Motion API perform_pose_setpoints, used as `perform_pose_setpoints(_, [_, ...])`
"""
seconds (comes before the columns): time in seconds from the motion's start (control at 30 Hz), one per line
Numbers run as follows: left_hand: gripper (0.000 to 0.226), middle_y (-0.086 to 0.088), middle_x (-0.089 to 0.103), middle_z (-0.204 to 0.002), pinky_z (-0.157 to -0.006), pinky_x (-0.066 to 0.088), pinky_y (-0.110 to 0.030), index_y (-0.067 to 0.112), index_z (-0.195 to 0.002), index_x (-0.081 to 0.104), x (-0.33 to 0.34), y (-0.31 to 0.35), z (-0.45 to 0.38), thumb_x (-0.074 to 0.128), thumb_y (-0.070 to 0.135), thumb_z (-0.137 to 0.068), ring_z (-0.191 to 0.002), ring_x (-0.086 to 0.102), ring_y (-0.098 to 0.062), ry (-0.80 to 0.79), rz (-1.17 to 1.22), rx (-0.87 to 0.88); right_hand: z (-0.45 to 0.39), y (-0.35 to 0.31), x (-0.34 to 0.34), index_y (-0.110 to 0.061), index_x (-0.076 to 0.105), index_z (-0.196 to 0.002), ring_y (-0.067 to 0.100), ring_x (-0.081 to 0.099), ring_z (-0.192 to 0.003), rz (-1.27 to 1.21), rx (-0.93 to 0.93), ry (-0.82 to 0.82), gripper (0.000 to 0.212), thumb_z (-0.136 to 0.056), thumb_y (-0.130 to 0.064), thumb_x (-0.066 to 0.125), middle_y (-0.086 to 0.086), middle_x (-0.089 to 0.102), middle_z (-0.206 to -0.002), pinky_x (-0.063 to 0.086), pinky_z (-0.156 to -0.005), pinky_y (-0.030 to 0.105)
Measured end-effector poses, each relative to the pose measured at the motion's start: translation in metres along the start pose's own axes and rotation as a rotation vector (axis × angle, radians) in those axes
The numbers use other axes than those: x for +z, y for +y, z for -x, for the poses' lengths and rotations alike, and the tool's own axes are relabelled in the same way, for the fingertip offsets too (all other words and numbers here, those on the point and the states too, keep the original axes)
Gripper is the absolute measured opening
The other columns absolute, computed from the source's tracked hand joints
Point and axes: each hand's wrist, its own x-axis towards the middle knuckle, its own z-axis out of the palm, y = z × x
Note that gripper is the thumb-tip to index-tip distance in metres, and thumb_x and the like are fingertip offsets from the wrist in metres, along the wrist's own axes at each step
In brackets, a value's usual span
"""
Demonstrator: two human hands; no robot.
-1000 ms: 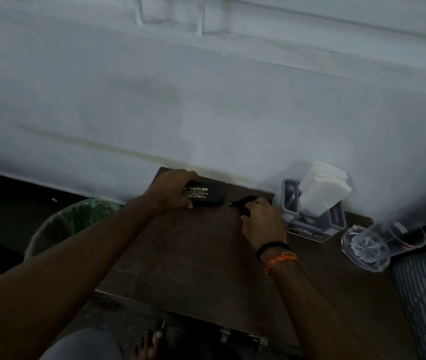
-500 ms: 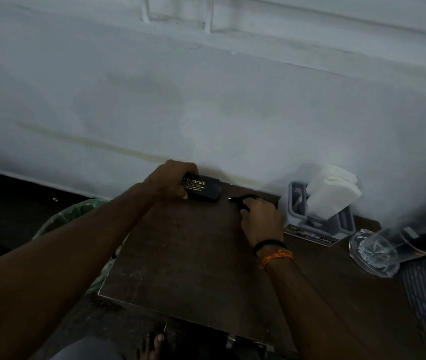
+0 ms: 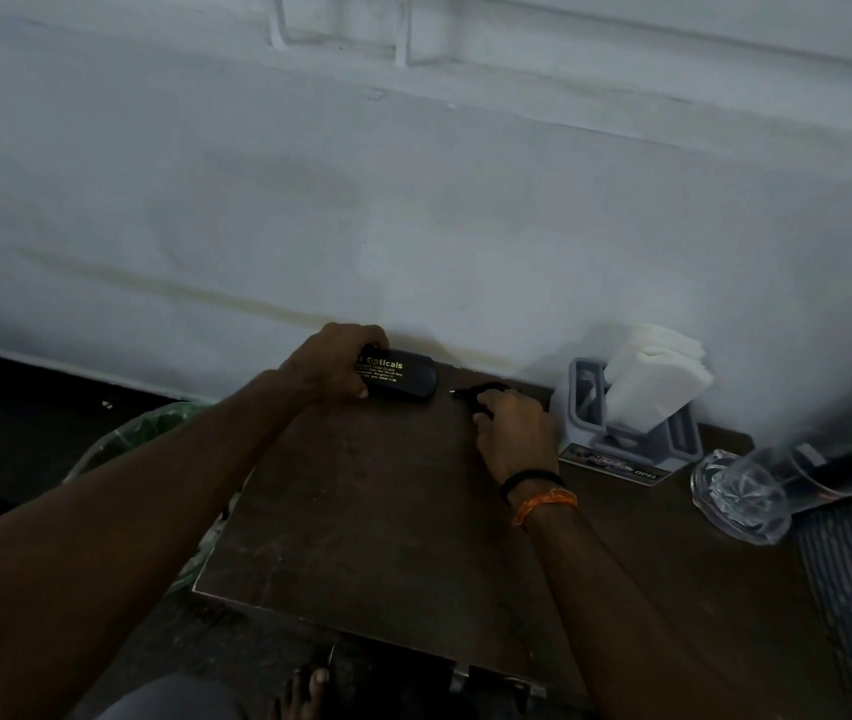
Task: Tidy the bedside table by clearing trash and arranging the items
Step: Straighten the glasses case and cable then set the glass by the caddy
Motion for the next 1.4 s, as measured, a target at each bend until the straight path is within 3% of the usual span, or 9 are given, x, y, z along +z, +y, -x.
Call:
perform_pose_setpoints(0.2, [0.066, -0.012, 0.064, -0.119, -0.091, 0.048, -0.038, 0.011, -0.122, 0.058, 0.001, 0.001, -0.001, 0.084, 0.01, -0.061, -0.111, 0.058, -0.03, -0.016, -0.004, -0.016, 0.0, -0.003, 0.0, -0.015, 0.056, -0.129, 0.027, 0.057, -0.115, -0.009, -0.01, 0.006, 0.035, -0.095, -0.025, 0.054, 0.009, 0.059, -0.128, 0.049, -0.095, 0.04])
perform_pose_setpoints(0.37, [0.092, -0.01, 0.046, -0.142, -0.109, 0.032, -0.049, 0.019, -0.134, 0.052, 0.005, 0.006, 0.001, 0.086, 0.04, -0.051, -0.133, 0.04, -0.033, 0.058, -0.082, 0.038, 0.011, -0.003, -0.016, -0.013, 0.064, -0.118, 0.028, 0.062, -0.102, -0.142, -0.079, 0.209, 0.029, -0.091, -0.025, 0.058, 0.009, 0.063, -0.116, 0.052, -0.087, 0.039])
perform_pose_setpoints(0.5, [0.05, -0.005, 0.054, -0.115, -0.088, 0.044, -0.041, 0.021, -0.112, 0.059, 0.023, 0.049, 0.014, 0.074, 0.042, -0.069, -0.108, 0.048, -0.025, 0.305, -0.01, 0.154, 0.032, 0.012, -0.038, -0.015, 0.069, -0.094, 0.022, 0.064, -0.08, -0.22, -0.126, 0.398, 0.012, -0.09, -0.018, 0.058, 0.004, 0.067, -0.092, 0.051, -0.068, 0.031])
perform_pose_setpoints(0.6, [0.022, 0.001, 0.057, -0.091, -0.074, 0.048, -0.039, 0.019, -0.094, 0.057, 0.043, 0.099, 0.026, 0.068, 0.03, -0.078, -0.086, 0.052, -0.019, 0.266, 0.059, 0.334, 0.054, 0.036, -0.054, -0.018, 0.067, -0.082, 0.016, 0.061, -0.07, -0.258, -0.097, 0.471, 0.009, -0.086, -0.018, 0.059, -0.001, 0.066, -0.082, 0.045, -0.061, 0.025])
perform_pose_setpoints(0.83, [0.018, 0.003, 0.068, -0.1, -0.068, 0.043, -0.013, 0.022, -0.102, 0.061, 0.106, 0.22, 0.053, 0.064, 0.026, -0.085, -0.083, 0.062, -0.006, -0.069, 0.208, 0.506, 0.102, 0.113, -0.091, -0.016, 0.051, -0.058, 0.013, 0.044, -0.055, -0.362, 0.332, 0.783, 0.028, -0.077, -0.036, 0.052, -0.002, 0.051, -0.055, 0.029, -0.056, 0.023])
perform_pose_setpoints(0.97, [0.042, -0.002, 0.066, -0.112, -0.082, 0.056, -0.032, 0.016, -0.124, 0.056, 0.146, 0.269, 0.059, 0.066, 0.025, -0.085, -0.095, 0.066, -0.012, -0.143, 0.399, 0.405, 0.121, 0.166, -0.103, -0.012, 0.061, -0.067, 0.02, 0.054, -0.065, -0.505, 0.649, 0.892, 0.023, -0.082, -0.029, 0.061, 0.007, 0.064, -0.068, 0.04, -0.059, 0.029])
perform_pose_setpoints(1.1, [0.058, -0.004, 0.056, -0.134, -0.103, 0.048, -0.033, 0.02, -0.138, 0.047, 0.168, 0.306, 0.058, 0.068, 0.023, -0.084, -0.121, 0.055, -0.018, -0.134, 0.506, 0.289, 0.128, 0.229, -0.099, -0.01, 0.069, -0.087, 0.028, 0.064, -0.083, -0.543, 0.859, 0.699, 0.02, -0.076, -0.026, 0.065, 0.011, 0.071, -0.09, 0.037, -0.065, 0.026])
perform_pose_setpoints(1.2, [0.068, -0.006, 0.045, -0.146, -0.116, 0.032, -0.035, 0.019, -0.144, 0.038, 0.181, 0.319, 0.052, 0.065, 0.027, -0.083, -0.136, 0.04, -0.025, -0.119, 0.445, 0.281, 0.129, 0.251, -0.081, -0.012, 0.065, -0.114, 0.03, 0.061, -0.107, -0.55, 0.779, 0.405, 0.045, -0.071, -0.022, 0.073, 0.01, 0.067, -0.114, 0.048, -0.089, 0.034])
perform_pose_setpoints(1.4, [0.081, -0.014, 0.013, -0.161, -0.117, 0.008, -0.024, 0.008, -0.152, 0.018, 0.199, 0.327, 0.042, 0.064, 0.024, -0.088, -0.149, 0.01, -0.028, -0.134, 0.283, 0.295, 0.121, 0.253, -0.067, -0.022, 0.069, -0.096, 0.018, 0.066, -0.087, -0.553, 0.58, 0.259, 0.045, -0.058, -0.038, 0.085, -0.003, 0.072, -0.093, 0.056, -0.082, 0.035])
